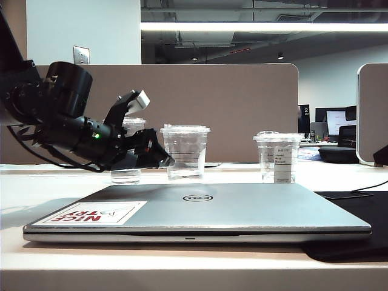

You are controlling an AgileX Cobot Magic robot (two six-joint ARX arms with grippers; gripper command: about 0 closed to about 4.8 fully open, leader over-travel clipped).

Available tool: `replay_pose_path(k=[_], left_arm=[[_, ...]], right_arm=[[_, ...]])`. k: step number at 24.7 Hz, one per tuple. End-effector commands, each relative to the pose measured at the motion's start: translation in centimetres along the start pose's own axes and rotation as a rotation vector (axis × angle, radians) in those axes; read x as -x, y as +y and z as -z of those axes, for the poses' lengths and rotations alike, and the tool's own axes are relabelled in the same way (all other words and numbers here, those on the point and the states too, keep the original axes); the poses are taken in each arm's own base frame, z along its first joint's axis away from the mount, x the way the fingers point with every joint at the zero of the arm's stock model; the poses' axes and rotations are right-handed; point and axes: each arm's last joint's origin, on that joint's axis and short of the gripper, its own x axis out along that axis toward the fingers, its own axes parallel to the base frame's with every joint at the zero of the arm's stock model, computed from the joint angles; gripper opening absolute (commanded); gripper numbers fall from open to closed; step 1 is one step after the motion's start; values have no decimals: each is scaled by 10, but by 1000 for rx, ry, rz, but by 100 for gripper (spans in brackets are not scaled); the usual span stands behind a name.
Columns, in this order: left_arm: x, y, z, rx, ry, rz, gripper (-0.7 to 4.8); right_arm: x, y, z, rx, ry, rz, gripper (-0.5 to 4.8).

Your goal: Pick up the coffee cup on the middle and place it on the left side of the laptop.

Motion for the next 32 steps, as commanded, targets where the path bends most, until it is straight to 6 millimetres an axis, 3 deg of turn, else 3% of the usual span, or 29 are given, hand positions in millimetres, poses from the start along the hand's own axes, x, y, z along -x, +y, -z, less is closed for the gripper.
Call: replay_pose_path(k=[1,6,16,32], left_arm=[[0,0,-4,-26,-27,-10,479],[-4,0,2,-6,-46,48,479],[-37,13,7,58,-62,172,479],[-71,6,2,-1,-105,240,479]], right_arm=[[0,0,0,-3,-13,0,-5],[0,0,0,-3,-13,1,-5],[-1,0,0,-3,-8,1,-5],[-1,0,0,-3,-7,1,-5]])
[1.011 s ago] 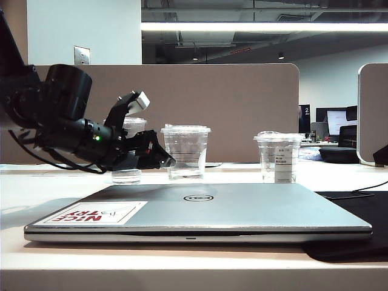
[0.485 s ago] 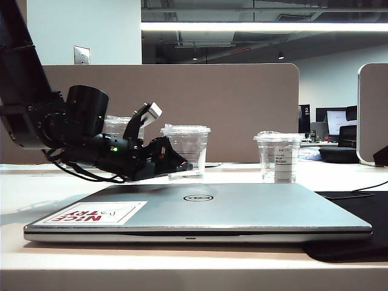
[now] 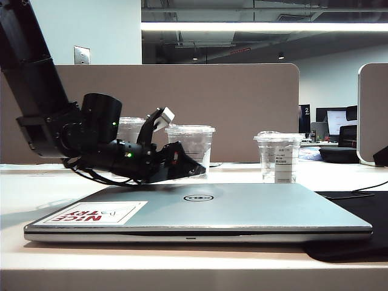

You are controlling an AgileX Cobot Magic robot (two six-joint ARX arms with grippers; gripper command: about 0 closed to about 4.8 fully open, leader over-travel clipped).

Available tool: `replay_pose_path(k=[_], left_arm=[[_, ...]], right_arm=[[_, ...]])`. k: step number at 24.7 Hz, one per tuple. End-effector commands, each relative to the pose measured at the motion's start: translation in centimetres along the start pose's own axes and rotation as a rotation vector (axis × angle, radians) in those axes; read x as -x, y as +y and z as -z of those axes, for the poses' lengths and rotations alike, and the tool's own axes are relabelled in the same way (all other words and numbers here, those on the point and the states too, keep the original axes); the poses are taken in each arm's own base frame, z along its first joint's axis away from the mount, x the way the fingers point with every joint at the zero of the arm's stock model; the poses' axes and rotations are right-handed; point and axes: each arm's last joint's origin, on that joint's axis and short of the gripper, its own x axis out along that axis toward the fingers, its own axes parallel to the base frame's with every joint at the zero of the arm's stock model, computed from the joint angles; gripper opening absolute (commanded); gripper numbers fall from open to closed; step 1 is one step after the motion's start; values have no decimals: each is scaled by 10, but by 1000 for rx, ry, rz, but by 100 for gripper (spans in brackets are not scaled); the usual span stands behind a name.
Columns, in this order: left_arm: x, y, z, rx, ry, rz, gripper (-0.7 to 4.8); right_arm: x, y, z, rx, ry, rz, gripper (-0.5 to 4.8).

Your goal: Pick up the coffee cup on the middle and place it on the left side of the laptop.

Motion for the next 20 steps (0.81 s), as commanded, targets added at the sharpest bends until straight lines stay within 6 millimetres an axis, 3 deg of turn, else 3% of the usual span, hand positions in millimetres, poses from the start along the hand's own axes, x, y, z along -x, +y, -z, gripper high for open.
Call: replay_pose_path(k=[1,9,11,20], left_arm=[[-8,-2,-9,-29,-24,17,479],[-18,0,-13,-22,-12,27,479],[-18,0,-13,-23,-13,28,447],[-17,1,-16,-37,-32,25,420]], right_arm=[[-1,0,0,-3,-8,1,-5],[-1,0,0,-3,-6,1,-5],[-1,0,0,-3,-6,1,-5],[-1,0,0,-3,-6,1,-5]])
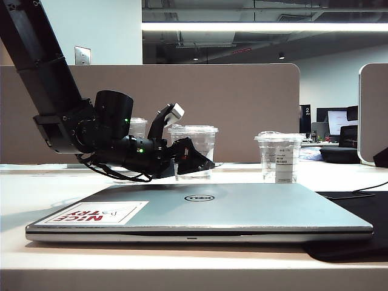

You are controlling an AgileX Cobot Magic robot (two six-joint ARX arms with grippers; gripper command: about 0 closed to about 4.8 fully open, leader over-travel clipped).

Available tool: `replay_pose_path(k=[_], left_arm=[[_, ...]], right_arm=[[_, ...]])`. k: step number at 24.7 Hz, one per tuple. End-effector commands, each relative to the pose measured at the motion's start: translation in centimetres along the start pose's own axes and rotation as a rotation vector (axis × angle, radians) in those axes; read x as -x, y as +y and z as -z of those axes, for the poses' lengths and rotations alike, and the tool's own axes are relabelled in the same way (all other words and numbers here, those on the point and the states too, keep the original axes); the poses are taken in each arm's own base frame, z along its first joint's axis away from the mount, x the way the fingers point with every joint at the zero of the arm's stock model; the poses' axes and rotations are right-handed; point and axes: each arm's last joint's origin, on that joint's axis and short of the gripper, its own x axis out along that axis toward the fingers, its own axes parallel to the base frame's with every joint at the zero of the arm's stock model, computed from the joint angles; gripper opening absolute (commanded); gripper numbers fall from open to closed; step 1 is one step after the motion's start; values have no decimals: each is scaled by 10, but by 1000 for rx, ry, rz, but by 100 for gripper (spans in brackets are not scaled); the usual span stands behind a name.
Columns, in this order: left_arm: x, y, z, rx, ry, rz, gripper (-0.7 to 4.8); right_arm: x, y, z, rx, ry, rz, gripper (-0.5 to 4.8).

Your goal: Pick up the coffee cup on the middle and place it on the left side of the laptop.

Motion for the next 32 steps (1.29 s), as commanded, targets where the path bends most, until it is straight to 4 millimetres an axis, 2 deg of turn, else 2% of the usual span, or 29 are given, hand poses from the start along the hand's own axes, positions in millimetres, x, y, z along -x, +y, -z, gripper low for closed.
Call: replay_pose_path(k=[1,3,12,19,22,24,28,32], left_arm=[[0,0,-4,-21,-21,2,350],[0,0,-4,-22,-22,3,300],[1,-1,-9,-46,-50,31,343],[19,2,-39,-101,-116,-4,341],[40,-1,-46,-112,-126,-34,342],[60,-7,-47,-124,-139,-73,342],[119,-27,-36,-115,-149,-172,341],[164,-43,-27,-132,-182,-285,341]], right_arm=[[0,0,0,-2,-12,1,-5],[0,0,0,-2,-12,1,-5],[0,0,0,-2,-12,1,-5],[0,0,0,-2,-12,1,-5],[0,0,0,-2,-12,1,-5],[0,0,0,-2,-12,1,-5],[0,0,0,-2,-12,1,-5],[0,0,0,-2,-13,1,-5]])
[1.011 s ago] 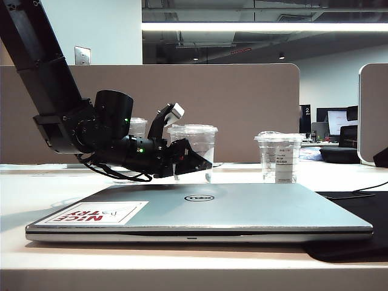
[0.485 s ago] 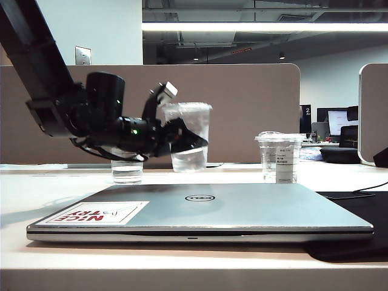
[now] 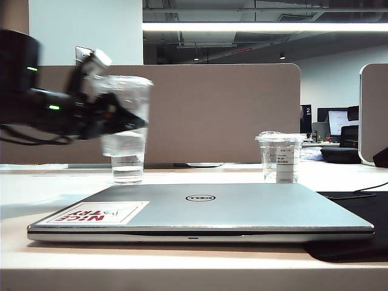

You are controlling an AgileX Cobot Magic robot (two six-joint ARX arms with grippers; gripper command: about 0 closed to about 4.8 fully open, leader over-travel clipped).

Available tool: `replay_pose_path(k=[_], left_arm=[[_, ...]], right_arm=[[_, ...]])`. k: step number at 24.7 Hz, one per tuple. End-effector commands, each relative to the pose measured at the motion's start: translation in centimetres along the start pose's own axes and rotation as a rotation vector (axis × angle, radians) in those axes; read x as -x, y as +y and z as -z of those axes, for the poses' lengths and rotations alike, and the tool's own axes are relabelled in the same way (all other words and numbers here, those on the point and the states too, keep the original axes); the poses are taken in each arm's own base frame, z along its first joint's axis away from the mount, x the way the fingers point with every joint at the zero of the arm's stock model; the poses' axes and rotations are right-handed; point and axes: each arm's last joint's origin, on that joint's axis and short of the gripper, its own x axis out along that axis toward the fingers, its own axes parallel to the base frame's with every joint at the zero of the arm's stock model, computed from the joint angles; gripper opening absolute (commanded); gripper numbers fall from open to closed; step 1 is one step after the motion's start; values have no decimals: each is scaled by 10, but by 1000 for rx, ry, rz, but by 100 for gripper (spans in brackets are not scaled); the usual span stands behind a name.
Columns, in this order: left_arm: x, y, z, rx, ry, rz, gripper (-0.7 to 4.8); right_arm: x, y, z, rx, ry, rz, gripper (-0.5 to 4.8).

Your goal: Pick up the coffee cup on the middle and place it on the left side of the laptop.

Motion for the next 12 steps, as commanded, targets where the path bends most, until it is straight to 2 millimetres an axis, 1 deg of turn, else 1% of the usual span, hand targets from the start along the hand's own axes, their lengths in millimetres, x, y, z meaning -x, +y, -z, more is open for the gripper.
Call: replay_pose_path(k=[1,2,6,9,12], left_arm=[[36,-5,-4,-50,-67,-90,341],[49,-6,-1,-48,-66,-125,341],[83,-10,15,-15,-29,-201,341],[101,-16,27,1,-23,-242,341],[112,-21,38,21,-3,-271,340]], right_arm=[[0,0,0,-3,-12,1,-5],[0,0,0,-2,-11,0,-5],[0,3,0,5,-11,-21,-5],[0,7,0,17,-12,-60,-5],[0,13,0,32,-12,-107,-5]])
